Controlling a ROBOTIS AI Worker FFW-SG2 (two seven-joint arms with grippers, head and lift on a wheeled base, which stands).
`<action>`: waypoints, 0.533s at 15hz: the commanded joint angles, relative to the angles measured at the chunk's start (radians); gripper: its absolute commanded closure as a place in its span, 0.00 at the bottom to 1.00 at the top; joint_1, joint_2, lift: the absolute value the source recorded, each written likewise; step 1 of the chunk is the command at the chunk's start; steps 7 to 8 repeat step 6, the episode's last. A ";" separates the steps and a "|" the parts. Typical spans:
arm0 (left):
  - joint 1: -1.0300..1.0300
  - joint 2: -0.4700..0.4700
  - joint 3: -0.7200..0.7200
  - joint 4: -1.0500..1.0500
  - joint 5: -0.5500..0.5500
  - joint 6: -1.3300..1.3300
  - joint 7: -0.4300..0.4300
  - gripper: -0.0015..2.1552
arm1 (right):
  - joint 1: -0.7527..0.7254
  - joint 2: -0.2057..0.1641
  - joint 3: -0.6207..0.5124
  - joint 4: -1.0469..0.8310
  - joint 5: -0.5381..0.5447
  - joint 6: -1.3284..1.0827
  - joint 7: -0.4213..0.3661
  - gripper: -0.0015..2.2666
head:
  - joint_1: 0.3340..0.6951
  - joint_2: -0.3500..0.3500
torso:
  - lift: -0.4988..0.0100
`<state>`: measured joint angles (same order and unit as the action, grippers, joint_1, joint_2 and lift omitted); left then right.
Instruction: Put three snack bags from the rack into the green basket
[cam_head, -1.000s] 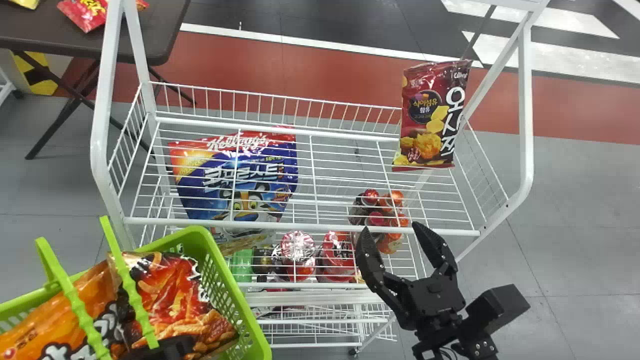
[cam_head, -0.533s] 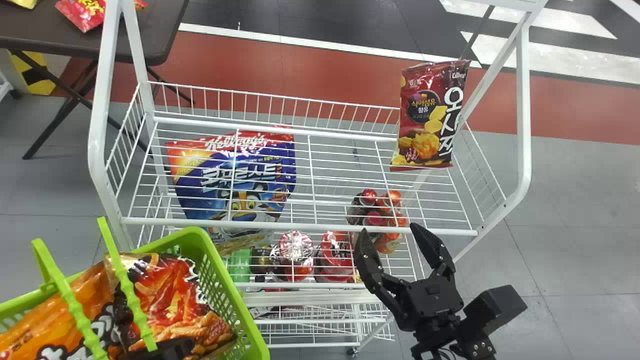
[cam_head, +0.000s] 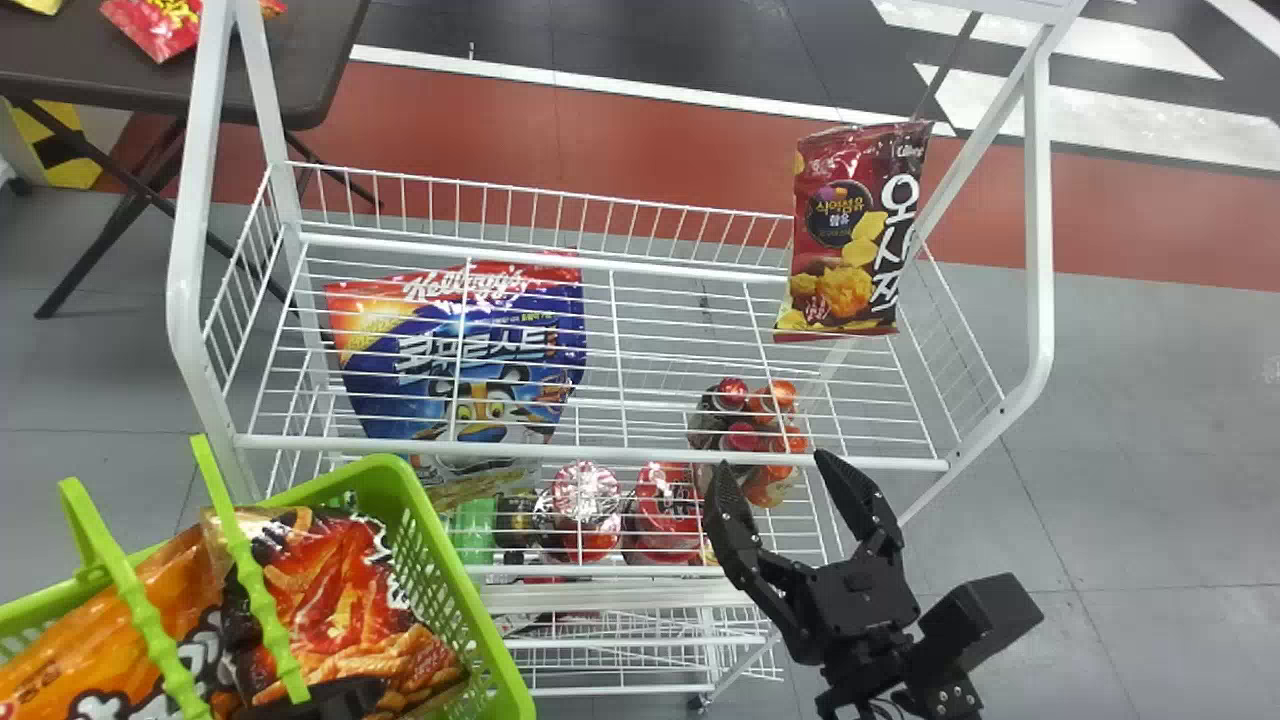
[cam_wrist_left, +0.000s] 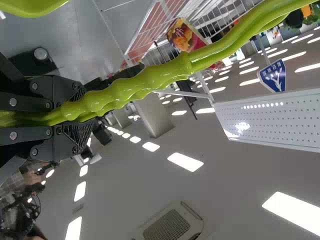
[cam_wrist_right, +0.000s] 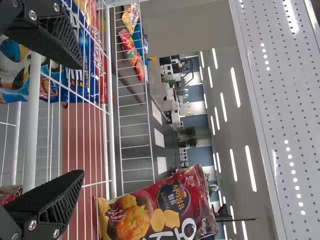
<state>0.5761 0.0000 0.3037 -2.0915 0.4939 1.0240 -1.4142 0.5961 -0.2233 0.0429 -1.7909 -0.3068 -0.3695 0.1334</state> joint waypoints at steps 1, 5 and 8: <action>-0.004 -0.003 0.000 0.004 0.000 0.000 0.001 1.00 | -0.001 0.001 0.000 0.008 0.000 -0.009 0.000 0.03 | 1.00 0.14 | 0.98; -0.005 -0.003 0.000 0.007 -0.002 0.000 0.001 1.00 | -0.007 0.001 0.000 0.019 -0.012 -0.012 0.000 0.03 | 1.00 0.14 | 0.98; -0.005 -0.003 0.000 0.007 -0.002 0.000 0.001 1.00 | -0.007 0.001 0.000 0.022 -0.012 -0.015 0.000 0.03 | 1.00 0.14 | 0.98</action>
